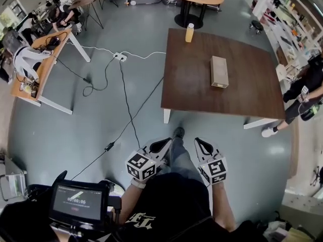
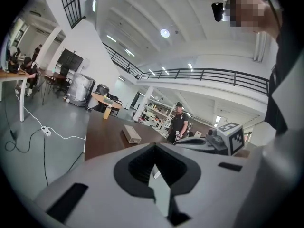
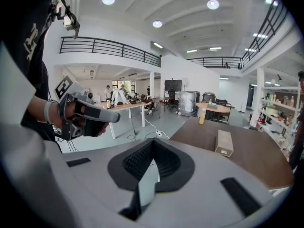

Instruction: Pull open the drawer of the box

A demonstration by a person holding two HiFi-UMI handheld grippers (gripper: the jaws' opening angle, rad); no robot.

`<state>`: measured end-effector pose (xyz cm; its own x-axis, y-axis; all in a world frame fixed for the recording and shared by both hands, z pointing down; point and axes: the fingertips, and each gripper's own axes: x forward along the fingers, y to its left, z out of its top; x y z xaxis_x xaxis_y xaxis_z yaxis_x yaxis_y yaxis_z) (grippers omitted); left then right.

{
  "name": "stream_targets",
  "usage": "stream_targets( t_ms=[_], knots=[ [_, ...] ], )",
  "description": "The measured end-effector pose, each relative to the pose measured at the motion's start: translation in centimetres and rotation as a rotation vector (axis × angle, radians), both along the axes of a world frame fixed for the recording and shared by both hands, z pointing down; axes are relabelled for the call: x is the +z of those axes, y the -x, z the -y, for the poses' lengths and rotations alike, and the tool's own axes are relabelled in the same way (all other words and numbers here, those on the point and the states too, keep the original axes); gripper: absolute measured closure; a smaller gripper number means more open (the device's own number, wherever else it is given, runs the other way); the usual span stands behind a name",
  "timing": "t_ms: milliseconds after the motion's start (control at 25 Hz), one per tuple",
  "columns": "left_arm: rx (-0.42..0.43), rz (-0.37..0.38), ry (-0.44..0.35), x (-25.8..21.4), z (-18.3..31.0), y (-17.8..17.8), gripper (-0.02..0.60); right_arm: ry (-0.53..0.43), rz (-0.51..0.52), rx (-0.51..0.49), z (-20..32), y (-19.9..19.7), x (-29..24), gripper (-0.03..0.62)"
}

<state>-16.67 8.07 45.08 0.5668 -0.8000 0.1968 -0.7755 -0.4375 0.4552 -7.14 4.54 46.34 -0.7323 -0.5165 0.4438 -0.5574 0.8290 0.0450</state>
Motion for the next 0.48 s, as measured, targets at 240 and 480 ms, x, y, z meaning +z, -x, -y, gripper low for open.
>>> stream_targets(
  t_ms=[240, 480],
  knots=[
    [-0.001, 0.017, 0.016, 0.1, 1.6, 0.7, 0.577, 0.025, 0.004, 0.046, 3.8, -0.4, 0.7, 0.609],
    [0.009, 0.04, 0.025, 0.2, 4.9, 2.4, 0.577, 0.038, 0.009, 0.107, 7.7, -1.2, 0.8, 0.609]
  ],
)
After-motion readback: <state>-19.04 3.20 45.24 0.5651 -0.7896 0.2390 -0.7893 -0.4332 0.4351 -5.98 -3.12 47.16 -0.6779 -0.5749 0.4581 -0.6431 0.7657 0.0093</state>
